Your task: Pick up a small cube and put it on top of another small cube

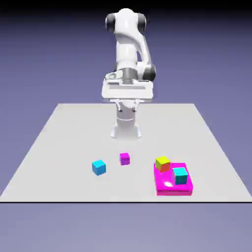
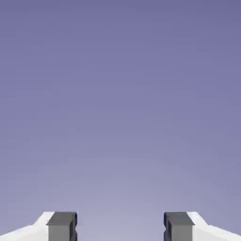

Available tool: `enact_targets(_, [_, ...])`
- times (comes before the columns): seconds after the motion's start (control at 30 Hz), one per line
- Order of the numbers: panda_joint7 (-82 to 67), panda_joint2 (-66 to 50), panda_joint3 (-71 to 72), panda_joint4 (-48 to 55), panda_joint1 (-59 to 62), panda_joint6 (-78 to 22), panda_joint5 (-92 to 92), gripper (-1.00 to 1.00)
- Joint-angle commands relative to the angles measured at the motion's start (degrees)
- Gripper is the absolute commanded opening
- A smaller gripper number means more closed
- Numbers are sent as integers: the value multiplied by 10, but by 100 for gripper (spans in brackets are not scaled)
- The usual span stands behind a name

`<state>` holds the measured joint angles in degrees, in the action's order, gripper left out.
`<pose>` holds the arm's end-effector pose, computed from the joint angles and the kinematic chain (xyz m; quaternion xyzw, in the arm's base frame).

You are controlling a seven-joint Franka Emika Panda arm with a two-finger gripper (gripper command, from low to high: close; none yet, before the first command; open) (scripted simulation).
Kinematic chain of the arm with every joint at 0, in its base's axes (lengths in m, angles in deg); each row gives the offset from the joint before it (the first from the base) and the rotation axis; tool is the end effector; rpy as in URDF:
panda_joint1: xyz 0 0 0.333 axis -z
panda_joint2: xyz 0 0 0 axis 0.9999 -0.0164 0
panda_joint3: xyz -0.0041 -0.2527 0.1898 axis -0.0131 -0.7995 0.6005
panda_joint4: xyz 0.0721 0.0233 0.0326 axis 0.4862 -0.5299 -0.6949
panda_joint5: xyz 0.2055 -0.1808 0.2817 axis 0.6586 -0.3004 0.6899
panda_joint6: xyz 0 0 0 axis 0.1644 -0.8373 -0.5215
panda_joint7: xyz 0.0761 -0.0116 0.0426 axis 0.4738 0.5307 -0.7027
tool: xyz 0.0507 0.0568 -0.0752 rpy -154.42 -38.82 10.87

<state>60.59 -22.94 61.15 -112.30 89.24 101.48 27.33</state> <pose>0.3897 0.0045 0.4276 -0.8805 0.3268 -0.3219 0.1193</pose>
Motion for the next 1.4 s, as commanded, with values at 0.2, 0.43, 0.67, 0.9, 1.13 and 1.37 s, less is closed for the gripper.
enact_targets(0.2, [-46, -145, 47, -62, 50, -112, -18, 0])
enact_targets(0.43, [-53, -269, 47, -93, 61, -139, -54, 0])
enact_targets(0.67, [11, -415, -44, -78, 0, -10, -145, 0])
enact_targets(0.9, [-24, -335, 6, -86, 33, -81, -95, -100])
enact_targets(1.13, [-72, -228, 73, -98, 79, -176, -28, -100])
enact_targets(1.37, [103, -257, 44, 34, 212, -278, 33, -100])
